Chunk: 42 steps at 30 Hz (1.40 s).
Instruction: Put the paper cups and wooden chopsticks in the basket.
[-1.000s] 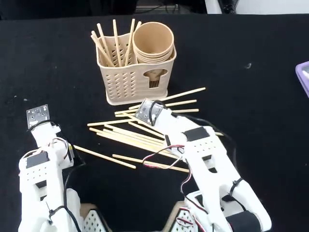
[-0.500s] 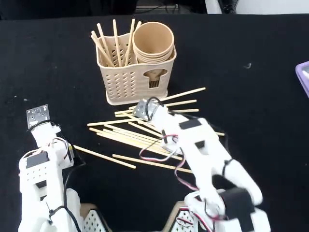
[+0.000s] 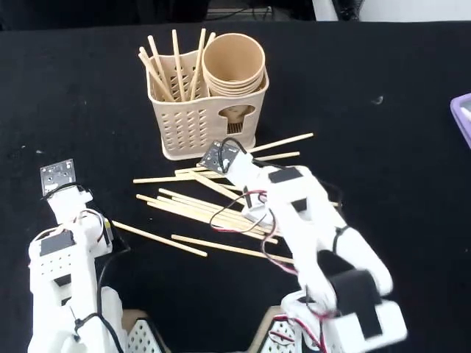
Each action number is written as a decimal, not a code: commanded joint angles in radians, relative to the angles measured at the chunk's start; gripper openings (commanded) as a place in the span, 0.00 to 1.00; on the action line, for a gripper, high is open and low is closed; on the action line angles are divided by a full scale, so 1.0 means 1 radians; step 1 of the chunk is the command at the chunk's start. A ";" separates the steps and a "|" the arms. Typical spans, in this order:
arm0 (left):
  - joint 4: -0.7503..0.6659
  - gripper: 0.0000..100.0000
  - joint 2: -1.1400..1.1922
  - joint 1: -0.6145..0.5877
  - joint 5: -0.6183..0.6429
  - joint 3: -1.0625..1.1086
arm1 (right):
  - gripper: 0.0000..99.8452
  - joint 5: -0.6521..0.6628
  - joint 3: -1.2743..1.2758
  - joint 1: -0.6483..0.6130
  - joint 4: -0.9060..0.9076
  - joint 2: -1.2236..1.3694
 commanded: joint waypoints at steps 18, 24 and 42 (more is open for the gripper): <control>-0.015 0.14 -0.017 0.012 0.006 -0.002 | 0.01 -0.293 -0.447 -0.359 0.413 -0.700; -0.015 0.14 -0.015 0.012 0.006 -0.002 | 0.01 -0.471 -0.584 -0.379 0.051 -0.575; -0.015 0.14 -0.011 0.012 0.005 -0.002 | 0.01 -0.608 -0.673 -0.226 -0.839 0.058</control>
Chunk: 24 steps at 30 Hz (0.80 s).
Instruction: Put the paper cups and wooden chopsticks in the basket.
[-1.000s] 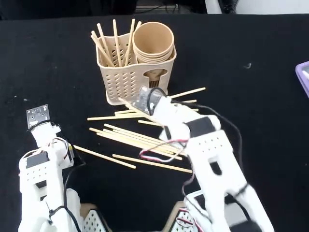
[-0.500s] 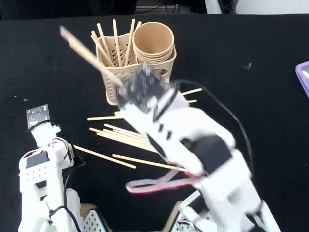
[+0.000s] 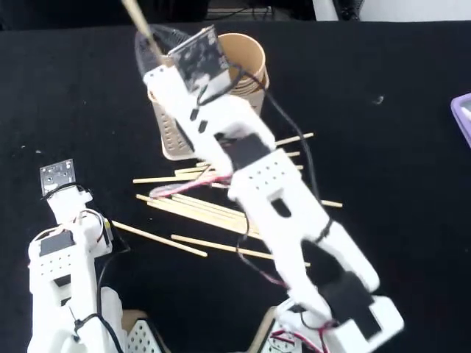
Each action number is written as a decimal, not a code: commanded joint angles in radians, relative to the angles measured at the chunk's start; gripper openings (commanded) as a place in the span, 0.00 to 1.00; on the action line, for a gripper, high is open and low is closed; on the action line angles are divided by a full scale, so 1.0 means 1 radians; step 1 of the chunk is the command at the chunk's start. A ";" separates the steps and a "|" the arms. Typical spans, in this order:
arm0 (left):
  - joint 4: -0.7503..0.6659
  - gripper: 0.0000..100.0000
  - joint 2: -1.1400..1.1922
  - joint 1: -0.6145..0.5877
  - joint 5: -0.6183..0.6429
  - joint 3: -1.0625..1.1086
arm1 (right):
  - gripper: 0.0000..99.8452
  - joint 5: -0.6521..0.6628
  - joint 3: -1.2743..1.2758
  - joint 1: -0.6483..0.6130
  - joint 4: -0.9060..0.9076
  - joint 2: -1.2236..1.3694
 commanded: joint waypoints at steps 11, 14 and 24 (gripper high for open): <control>-0.015 0.14 -0.011 0.012 0.003 -0.002 | 0.09 -0.026 -0.097 0.035 0.180 0.076; -0.015 0.14 -0.011 0.012 0.003 -0.002 | 0.11 -0.094 -0.124 0.041 0.245 0.038; -0.015 0.14 -0.017 0.012 0.002 0.005 | 0.10 -0.002 -0.151 0.057 0.806 -0.332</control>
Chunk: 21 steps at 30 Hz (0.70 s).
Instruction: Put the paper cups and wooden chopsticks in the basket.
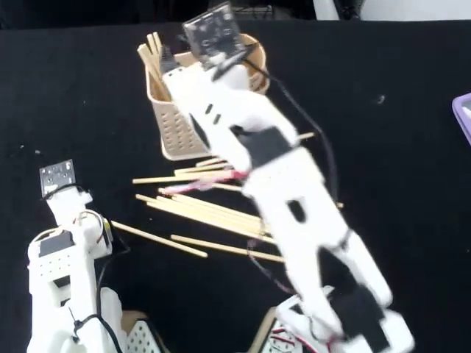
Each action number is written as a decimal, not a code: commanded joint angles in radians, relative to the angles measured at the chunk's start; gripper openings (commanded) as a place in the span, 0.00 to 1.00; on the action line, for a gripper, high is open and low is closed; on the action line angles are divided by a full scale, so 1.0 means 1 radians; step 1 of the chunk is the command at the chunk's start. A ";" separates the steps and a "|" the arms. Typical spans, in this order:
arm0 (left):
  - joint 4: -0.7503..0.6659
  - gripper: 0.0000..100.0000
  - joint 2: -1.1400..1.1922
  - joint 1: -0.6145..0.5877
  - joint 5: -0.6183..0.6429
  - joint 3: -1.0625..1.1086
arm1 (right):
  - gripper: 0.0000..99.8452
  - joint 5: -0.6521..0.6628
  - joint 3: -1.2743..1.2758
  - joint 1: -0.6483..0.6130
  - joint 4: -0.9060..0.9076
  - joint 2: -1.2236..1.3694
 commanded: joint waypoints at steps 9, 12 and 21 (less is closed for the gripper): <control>-0.017 0.14 -0.020 0.012 0.006 0.001 | 0.11 0.442 0.417 0.014 0.747 -0.348; -0.017 0.14 -0.020 0.012 0.006 0.001 | 0.11 0.516 0.639 0.002 0.623 -0.328; -0.017 0.14 -0.020 0.012 0.006 0.001 | 0.11 0.631 0.881 0.025 0.342 -0.076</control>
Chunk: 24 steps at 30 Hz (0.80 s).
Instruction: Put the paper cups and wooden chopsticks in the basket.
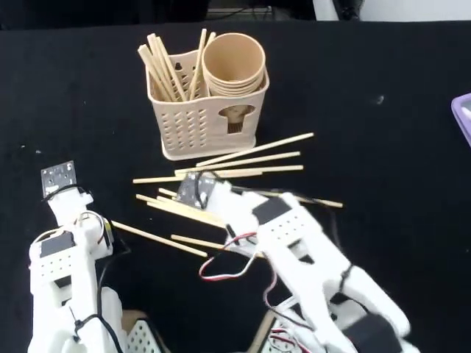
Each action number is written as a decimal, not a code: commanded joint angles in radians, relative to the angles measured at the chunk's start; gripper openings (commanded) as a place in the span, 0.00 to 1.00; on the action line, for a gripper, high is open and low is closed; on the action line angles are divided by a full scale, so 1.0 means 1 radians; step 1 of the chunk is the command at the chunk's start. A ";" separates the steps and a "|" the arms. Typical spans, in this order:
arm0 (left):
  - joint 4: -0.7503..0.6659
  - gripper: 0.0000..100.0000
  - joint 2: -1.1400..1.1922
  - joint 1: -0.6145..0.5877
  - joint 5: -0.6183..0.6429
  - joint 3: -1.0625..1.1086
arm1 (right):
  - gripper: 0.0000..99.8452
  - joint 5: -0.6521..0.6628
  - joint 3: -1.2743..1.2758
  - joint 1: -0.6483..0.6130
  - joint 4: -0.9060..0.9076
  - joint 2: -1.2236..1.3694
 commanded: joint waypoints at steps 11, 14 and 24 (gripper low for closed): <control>-0.017 0.14 -0.017 0.012 0.005 -0.007 | 0.10 0.106 -0.191 0.063 -0.038 0.380; -0.017 0.14 -0.017 0.012 0.003 -0.007 | 0.00 0.106 -0.197 0.063 -0.037 0.380; -0.017 0.14 -0.017 0.012 0.003 -0.007 | 0.01 0.107 -0.278 0.140 0.031 0.260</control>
